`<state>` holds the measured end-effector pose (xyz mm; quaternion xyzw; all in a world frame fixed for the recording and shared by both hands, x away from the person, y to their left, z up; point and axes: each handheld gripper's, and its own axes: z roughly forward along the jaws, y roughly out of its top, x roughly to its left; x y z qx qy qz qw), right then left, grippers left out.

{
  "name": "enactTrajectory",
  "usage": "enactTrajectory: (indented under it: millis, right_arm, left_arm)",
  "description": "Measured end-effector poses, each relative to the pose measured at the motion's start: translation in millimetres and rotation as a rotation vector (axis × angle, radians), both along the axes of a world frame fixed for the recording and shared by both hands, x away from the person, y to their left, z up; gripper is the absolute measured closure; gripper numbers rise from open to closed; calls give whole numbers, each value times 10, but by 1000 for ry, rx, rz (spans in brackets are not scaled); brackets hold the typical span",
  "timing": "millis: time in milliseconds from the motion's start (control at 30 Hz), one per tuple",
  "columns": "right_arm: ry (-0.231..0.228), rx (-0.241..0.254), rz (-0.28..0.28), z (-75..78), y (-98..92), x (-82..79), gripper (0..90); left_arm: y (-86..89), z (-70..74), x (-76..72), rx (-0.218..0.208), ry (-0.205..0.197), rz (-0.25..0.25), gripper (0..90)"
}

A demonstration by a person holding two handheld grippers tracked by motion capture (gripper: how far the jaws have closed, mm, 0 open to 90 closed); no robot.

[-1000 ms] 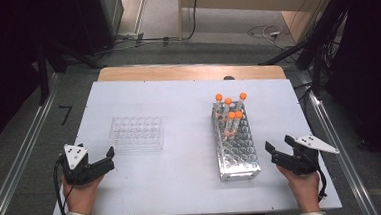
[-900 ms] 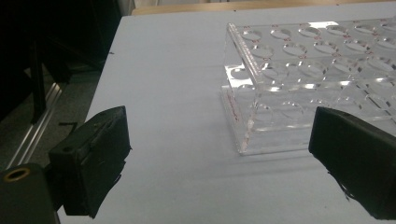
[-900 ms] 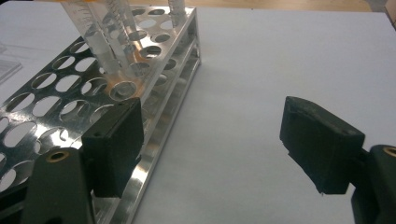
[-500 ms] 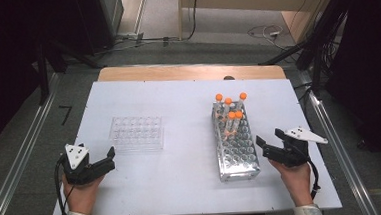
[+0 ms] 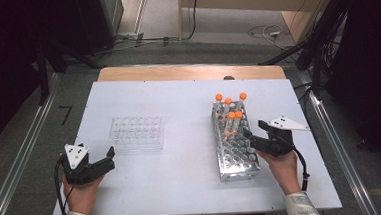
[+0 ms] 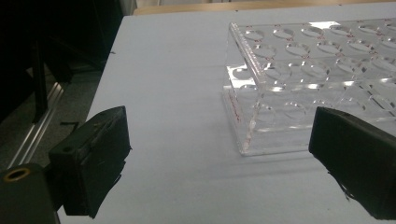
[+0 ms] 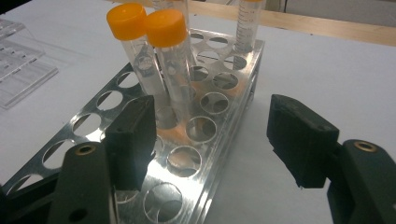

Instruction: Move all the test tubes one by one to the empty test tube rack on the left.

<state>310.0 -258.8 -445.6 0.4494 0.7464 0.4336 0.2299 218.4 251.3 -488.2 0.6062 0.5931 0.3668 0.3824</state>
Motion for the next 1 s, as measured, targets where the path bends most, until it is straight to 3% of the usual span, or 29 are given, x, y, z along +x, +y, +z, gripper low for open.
enactTrajectory:
  millis: [367,633,1000]
  right_arm:
    - [11,-15,84,4,164,142,482]
    - [-1,-62,117,-13,243,242,625]
    - [-2,-58,143,-60,215,321,675]
  left_arm:
    - [1,-4,0,1,0,0,56]
    - [8,-9,4,-1,1,2,56]
    - [4,-10,2,1,2,1,56]
